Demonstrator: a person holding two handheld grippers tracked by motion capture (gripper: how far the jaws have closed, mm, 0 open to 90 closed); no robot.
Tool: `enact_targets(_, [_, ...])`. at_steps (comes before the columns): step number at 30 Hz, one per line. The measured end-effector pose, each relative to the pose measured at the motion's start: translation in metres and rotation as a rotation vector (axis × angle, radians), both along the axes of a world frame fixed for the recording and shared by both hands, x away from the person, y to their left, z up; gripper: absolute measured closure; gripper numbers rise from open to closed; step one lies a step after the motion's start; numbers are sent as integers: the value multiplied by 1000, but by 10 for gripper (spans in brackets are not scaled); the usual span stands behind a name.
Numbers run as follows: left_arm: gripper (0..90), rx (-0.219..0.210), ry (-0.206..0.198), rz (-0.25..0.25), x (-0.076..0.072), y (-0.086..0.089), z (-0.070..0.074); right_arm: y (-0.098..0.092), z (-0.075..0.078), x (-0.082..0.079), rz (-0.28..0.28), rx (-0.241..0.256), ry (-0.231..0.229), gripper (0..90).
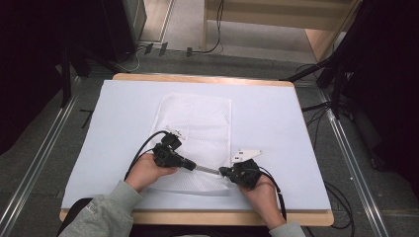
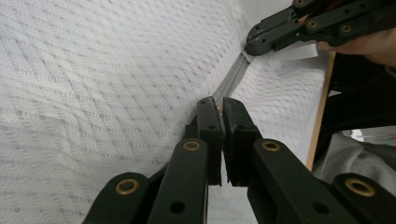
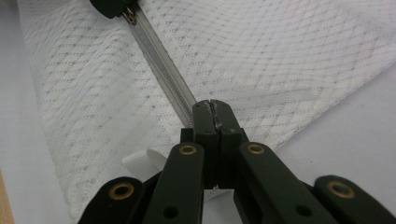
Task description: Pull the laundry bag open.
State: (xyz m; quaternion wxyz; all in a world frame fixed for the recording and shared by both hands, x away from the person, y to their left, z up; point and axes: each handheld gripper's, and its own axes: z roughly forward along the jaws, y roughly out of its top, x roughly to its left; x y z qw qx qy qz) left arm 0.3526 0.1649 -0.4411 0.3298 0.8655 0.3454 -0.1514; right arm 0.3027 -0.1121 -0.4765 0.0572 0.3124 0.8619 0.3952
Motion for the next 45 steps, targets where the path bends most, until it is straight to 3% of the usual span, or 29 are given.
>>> enact_targets(8, [884, -16, 8, 12, 1, 12, 3, 0, 0, 0, 1, 2, 3, 900])
enact_targets(16, [884, 2, 8, 1, 0, 14, 3, 0, 0, 1, 5, 3, 10, 900])
enact_targets(21, [884, 19, -1, 15, 0, 19, 4, 0, 0, 2, 6, 1, 12, 900])
enact_targets(27, [884, 0, 13, 36, 0, 36, 6, -1, 0, 3, 13, 1, 15, 900])
enact_targets(33, [884, 3, 15, 34, -2, 37, 6, 0, 0, 3, 18, 4, 16, 900])
enact_targets(45, [884, 20, 4, 75, -1, 49, 7, 0, 1, 4, 19, 0, 25, 900])
